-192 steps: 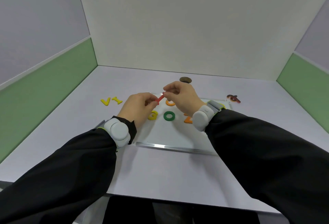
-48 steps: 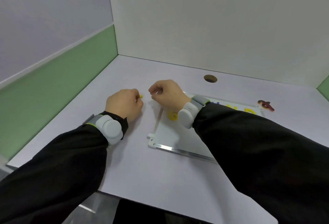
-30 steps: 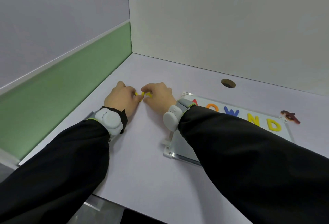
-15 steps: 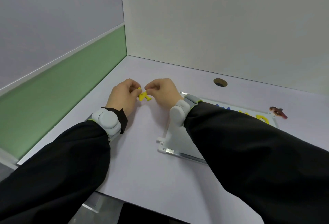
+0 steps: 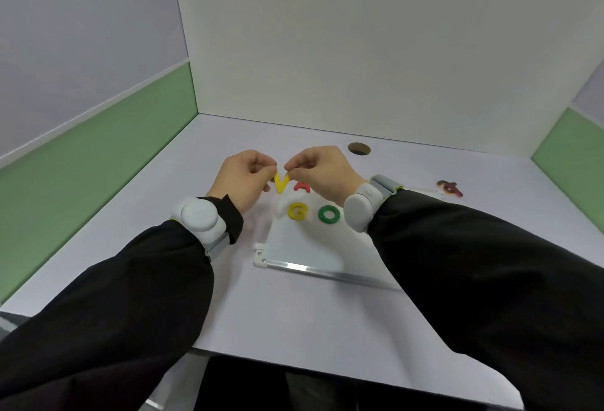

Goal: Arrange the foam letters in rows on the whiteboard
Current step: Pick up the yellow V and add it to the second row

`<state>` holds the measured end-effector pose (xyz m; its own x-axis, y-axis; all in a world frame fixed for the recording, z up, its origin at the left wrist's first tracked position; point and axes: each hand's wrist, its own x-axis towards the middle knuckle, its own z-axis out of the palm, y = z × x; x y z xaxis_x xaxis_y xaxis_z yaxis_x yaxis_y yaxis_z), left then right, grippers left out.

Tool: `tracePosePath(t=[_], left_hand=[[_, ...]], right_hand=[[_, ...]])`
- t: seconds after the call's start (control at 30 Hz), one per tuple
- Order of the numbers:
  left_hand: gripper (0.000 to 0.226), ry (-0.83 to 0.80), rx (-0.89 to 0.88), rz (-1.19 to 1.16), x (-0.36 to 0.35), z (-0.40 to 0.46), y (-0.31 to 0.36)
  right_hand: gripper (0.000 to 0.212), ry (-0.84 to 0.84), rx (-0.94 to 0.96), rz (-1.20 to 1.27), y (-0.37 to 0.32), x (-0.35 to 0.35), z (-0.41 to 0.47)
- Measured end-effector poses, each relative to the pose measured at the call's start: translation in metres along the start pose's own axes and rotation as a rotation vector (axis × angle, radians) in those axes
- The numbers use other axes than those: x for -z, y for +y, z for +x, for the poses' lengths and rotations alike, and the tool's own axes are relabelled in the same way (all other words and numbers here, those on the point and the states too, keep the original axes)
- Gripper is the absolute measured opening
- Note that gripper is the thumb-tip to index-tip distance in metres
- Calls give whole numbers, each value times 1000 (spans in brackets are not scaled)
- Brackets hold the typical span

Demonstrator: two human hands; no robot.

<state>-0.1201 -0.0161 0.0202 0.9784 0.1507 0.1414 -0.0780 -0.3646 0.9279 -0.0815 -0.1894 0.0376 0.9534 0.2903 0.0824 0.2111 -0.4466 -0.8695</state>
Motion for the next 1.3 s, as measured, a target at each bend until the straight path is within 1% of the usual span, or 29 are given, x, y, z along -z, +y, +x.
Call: tracePosePath(t=[0.17,0.33,0.63,0.8,0.93,1.13,1.3], left_hand=[[8,-89,-42,10,-38,-8,20],[6,-141,-76,25,-74,-12,35],[5,-251,-113,25,-127,-24,49],[17,-320,-111,39,-157,-34,52],[23,-332,-215,219,-179,-43,51],[34,-400,-330,584,-203,-62,55],[32,-408,-497,830,-221,-80,59]], right_hand=[[12,52,-3,-75,11,45,-23],[13,99,-25,-119,25,80,-45],[8,193,-88,-78,60,121,-76],[5,234,-118,-61,82,142,-93],[7,275,-167,-89,102,160,-106],[7,312,-235,-71,126,172,-119],[5,315,-240,-108,136,173,-125]])
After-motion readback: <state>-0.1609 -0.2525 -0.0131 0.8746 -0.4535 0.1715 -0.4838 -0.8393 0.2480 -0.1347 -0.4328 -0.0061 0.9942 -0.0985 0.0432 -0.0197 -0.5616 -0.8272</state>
